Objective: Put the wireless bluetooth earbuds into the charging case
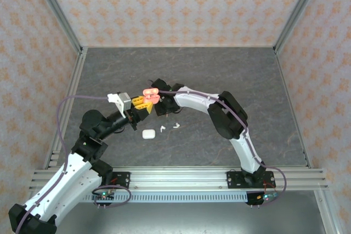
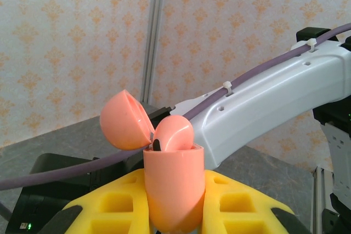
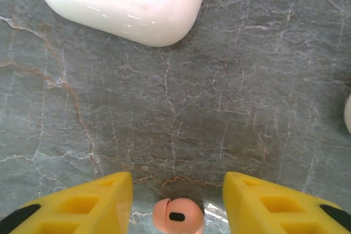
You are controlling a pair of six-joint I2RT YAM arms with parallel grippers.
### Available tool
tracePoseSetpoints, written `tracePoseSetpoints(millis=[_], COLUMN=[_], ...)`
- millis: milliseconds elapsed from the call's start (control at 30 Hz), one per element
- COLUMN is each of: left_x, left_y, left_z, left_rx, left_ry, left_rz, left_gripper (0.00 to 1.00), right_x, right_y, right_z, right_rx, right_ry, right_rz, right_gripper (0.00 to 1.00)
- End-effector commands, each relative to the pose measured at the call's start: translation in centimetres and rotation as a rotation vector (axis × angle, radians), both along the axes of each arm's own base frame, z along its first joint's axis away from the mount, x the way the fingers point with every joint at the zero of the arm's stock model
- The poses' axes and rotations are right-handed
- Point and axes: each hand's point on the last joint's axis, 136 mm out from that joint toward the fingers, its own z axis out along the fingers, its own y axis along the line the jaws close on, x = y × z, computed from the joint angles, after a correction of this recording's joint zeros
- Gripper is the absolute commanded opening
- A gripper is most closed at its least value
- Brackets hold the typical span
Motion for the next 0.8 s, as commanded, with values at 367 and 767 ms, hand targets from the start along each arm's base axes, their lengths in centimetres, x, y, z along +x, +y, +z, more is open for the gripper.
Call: tracePoseSetpoints(millis=[367, 767], left_x=[-0.5, -0.4], left_y=[0.1, 0.1], left_z=[2.2, 2.1], left_rx=[-0.013, -0.012], left_ry=[-0.061, -0.06], left_rz=[-0.003, 0.003], left_gripper=[0.0, 0.0], right_x=[-1.7, -2.3], right_y=[-1.2, -1.8], right_z=[-1.3, -1.9], right_rx=[-0.139, -0.194], right_ry=[0.009, 0.008], right_rz=[0.053, 0.075], right_gripper=[0.41, 0.31])
